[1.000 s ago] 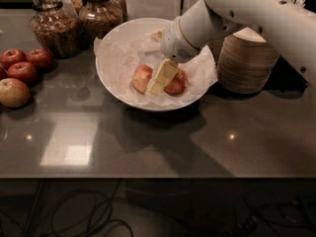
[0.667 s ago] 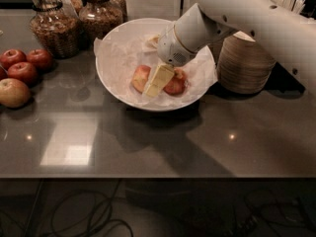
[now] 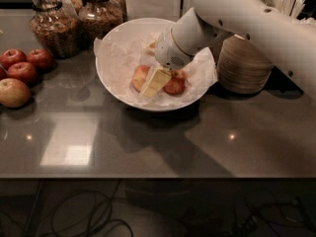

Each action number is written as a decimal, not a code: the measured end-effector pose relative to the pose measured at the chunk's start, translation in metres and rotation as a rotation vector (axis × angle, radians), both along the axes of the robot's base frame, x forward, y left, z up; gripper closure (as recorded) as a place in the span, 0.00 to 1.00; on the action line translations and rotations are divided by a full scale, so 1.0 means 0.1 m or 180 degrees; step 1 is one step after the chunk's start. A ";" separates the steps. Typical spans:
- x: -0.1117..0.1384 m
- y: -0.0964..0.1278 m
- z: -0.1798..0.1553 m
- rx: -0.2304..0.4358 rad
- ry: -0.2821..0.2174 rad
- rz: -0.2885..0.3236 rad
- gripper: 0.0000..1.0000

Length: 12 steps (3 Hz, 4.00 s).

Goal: Pick apple from white bowl

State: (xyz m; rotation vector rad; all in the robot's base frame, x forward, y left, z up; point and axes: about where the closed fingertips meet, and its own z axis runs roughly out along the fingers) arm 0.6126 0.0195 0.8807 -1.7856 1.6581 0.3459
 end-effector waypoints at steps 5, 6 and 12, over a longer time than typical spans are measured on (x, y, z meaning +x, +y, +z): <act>0.19 -0.11 -0.38 -0.0130 0.0241 -0.0064 0.52; 0.19 -0.11 -0.38 -0.0129 0.0241 -0.0064 0.75; -0.32 -0.34 0.80 0.0612 -0.0048 0.0133 1.00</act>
Offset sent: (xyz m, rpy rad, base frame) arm 0.0118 -0.0084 -0.0309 -0.0416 0.0516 -0.0192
